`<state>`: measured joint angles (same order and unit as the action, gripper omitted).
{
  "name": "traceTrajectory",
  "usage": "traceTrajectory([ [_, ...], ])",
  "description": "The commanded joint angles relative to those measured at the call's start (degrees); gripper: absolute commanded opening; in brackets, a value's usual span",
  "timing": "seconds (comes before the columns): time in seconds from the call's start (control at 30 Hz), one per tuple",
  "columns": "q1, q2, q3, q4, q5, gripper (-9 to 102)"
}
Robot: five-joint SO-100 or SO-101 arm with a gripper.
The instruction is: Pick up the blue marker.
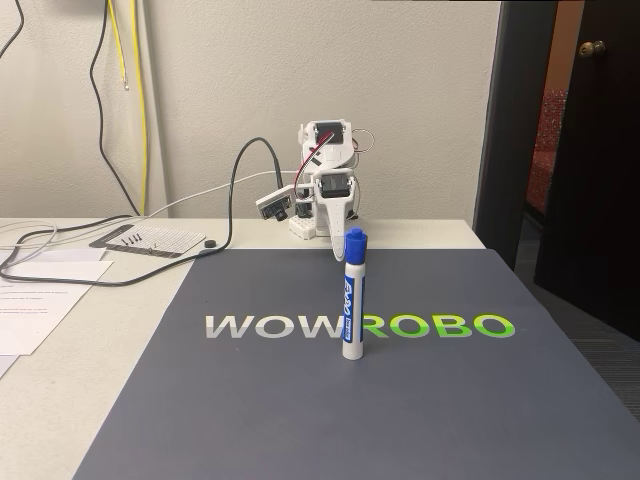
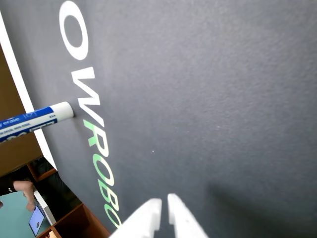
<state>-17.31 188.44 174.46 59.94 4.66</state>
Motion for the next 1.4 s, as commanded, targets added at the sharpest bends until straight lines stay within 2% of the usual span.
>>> traceTrajectory([
  [0.0,0.4,3.5,-0.2,-0.2,0.4,0],
  [0.7,0.3,3.5,-0.2,-2.0,-0.6,0],
  [1.07,-0.1,3.5,-2.4,-7.7,-9.0,0],
  [1.37,3.2,3.4,-3.3,-13.0,-20.7,0],
])
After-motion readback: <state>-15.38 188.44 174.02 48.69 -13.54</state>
